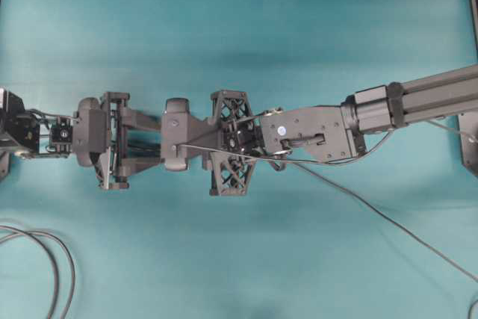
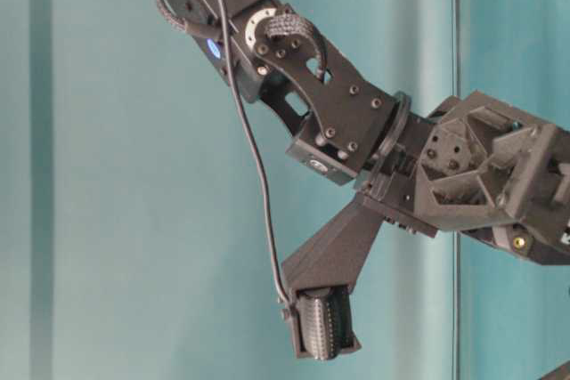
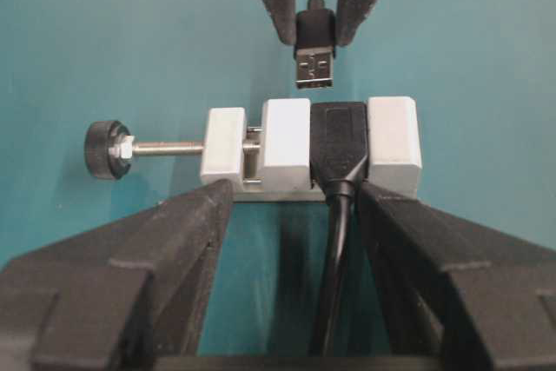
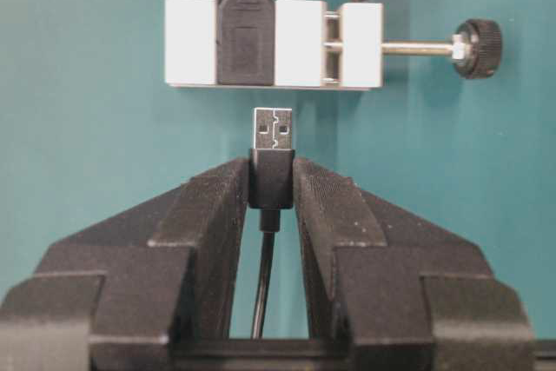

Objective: Insert the USB cable into the female connector supported by the left arm.
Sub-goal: 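Align the USB plug tip with the female connector opening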

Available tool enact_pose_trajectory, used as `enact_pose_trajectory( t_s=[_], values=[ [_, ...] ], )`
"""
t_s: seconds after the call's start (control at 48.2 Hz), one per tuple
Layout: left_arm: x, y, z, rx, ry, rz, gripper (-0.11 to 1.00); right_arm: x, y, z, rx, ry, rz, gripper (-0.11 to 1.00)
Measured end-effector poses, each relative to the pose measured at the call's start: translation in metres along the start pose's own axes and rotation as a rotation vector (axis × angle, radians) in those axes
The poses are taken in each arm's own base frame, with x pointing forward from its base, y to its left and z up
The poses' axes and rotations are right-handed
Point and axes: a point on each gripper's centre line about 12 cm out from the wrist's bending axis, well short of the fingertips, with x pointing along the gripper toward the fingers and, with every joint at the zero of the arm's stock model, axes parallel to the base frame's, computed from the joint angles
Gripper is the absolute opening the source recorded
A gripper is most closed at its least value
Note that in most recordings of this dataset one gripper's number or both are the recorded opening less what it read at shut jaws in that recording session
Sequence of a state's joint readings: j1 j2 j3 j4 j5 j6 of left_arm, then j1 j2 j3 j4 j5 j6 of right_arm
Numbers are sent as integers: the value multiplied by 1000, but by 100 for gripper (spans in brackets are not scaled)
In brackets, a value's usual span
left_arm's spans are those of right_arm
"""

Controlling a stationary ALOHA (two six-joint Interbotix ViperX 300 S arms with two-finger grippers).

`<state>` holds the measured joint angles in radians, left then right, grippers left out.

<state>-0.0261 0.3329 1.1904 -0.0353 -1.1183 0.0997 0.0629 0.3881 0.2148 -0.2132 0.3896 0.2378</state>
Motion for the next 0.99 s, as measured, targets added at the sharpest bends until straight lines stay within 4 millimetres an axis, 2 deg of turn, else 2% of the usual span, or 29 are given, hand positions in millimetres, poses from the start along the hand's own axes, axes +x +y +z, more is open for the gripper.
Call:
enact_pose_trajectory(
  t_s=[0.995],
  values=[
    [2,-3,1,-11,-4,-7,65,5,4,0,-7,-10,1,21]
  ],
)
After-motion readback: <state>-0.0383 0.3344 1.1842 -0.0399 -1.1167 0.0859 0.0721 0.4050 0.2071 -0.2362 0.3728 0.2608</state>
